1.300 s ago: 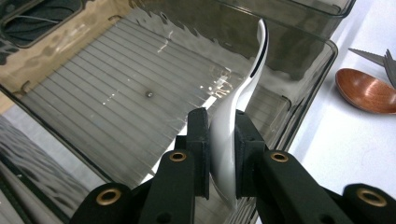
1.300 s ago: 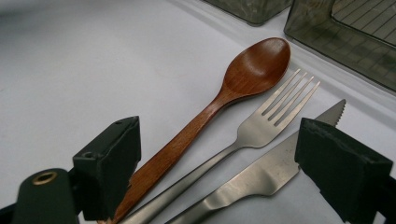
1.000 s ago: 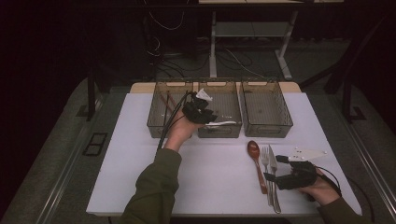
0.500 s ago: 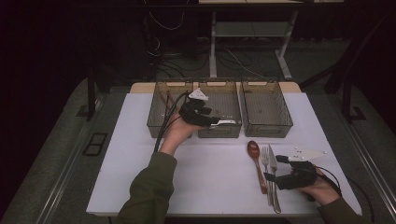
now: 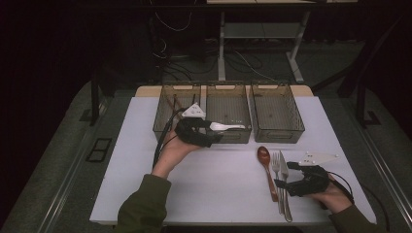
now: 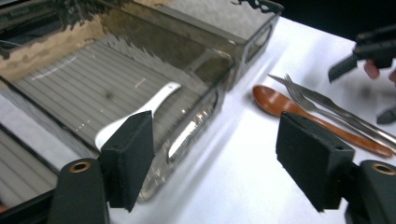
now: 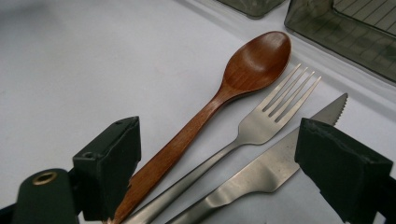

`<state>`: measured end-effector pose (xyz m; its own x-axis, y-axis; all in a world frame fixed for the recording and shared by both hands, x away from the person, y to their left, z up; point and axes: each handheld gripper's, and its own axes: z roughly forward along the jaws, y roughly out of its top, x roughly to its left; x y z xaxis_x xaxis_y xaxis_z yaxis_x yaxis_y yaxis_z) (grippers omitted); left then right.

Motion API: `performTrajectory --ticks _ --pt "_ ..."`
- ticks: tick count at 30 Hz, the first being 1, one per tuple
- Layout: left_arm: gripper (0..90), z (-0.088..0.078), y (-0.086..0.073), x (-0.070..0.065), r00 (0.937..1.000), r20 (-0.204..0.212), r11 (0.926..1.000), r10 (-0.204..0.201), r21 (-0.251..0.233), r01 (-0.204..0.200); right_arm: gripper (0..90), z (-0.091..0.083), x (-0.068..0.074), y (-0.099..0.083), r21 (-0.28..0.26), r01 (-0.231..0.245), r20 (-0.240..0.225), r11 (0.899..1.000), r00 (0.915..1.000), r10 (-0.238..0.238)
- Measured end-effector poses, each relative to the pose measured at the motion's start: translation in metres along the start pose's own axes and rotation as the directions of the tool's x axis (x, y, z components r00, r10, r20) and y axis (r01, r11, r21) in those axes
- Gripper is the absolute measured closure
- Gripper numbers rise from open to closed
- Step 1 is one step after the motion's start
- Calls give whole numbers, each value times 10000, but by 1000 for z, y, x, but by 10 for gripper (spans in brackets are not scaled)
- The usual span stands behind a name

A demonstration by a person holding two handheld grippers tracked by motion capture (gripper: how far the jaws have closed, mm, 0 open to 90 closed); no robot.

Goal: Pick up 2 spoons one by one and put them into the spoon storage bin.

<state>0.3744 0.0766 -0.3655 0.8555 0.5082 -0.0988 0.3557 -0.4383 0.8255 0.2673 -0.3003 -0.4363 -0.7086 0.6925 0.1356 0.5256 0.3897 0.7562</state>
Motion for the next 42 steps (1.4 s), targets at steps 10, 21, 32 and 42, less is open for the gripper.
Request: performTrajectory --ticks 10,21,32,42 --pt "200 -18 -41 -13 9995 -113 9995 -295 -151 294 144 -2 0 4 93 -245 -214 9997 9995 247" --pt "132 -40 -89 -27 9985 -381 9988 -386 -317 374 387 3 2 14 422 -327 -50 9986 9994 330" --pt "28 -54 -121 -37 9953 -684 9974 -690 -266 673 583 12 -10 39 319 -645 126 9974 9979 642" --pt "0 -55 -129 -43 9944 -823 9978 -657 -97 652 880 38 -34 72 653 -538 938 9964 9945 475"
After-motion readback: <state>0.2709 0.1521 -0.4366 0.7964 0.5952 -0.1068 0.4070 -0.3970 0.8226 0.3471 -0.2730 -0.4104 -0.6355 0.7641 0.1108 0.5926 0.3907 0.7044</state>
